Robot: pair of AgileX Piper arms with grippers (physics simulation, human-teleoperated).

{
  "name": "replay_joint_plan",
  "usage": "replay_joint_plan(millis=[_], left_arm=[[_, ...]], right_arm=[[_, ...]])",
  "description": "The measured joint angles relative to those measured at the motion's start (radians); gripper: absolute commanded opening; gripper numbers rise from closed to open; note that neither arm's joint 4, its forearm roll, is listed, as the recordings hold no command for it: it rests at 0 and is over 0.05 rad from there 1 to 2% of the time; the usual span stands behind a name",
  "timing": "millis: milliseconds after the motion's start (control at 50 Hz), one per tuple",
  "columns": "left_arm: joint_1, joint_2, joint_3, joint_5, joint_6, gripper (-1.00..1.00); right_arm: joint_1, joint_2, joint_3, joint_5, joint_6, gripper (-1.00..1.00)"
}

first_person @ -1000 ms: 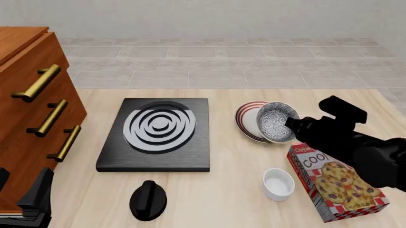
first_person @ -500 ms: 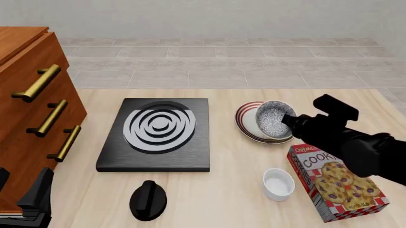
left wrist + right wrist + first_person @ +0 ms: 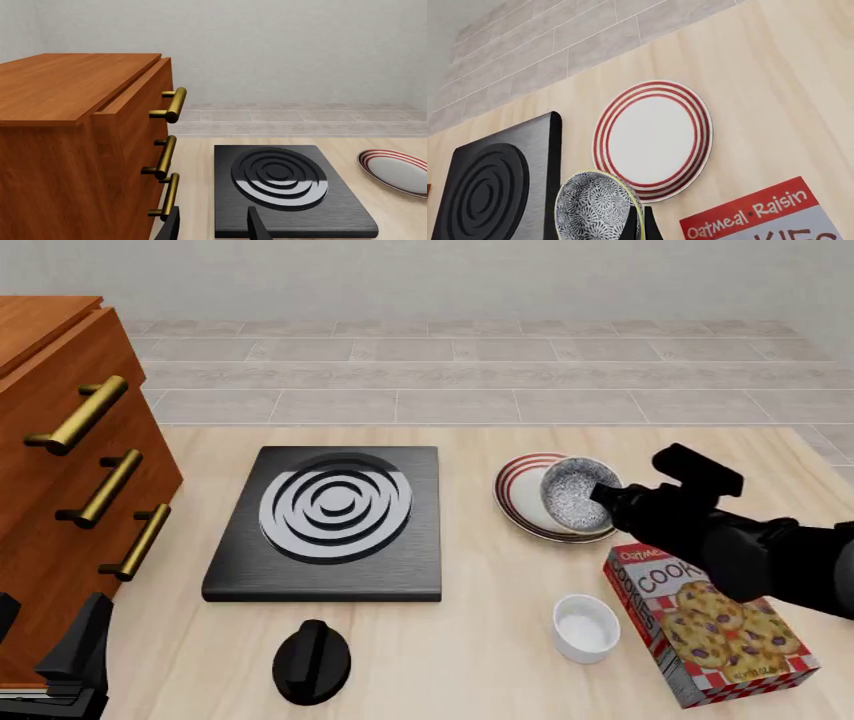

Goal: Pick the akita bowl next to the ramekin and place it on the plate.

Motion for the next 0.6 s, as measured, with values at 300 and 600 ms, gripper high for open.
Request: replay_joint_plan(millis=[300, 600], left_arm=[[0.0, 0.0, 0.0, 0.0, 0.0, 1.0], [0.0, 0.0, 0.0, 0.0, 0.0, 1.0]], right_arm=[[-0.02, 0.065, -0.028, -0.024, -0.011, -1.0], [-0.026, 0.117, -0.057, -0.04, -0.02, -1.0]])
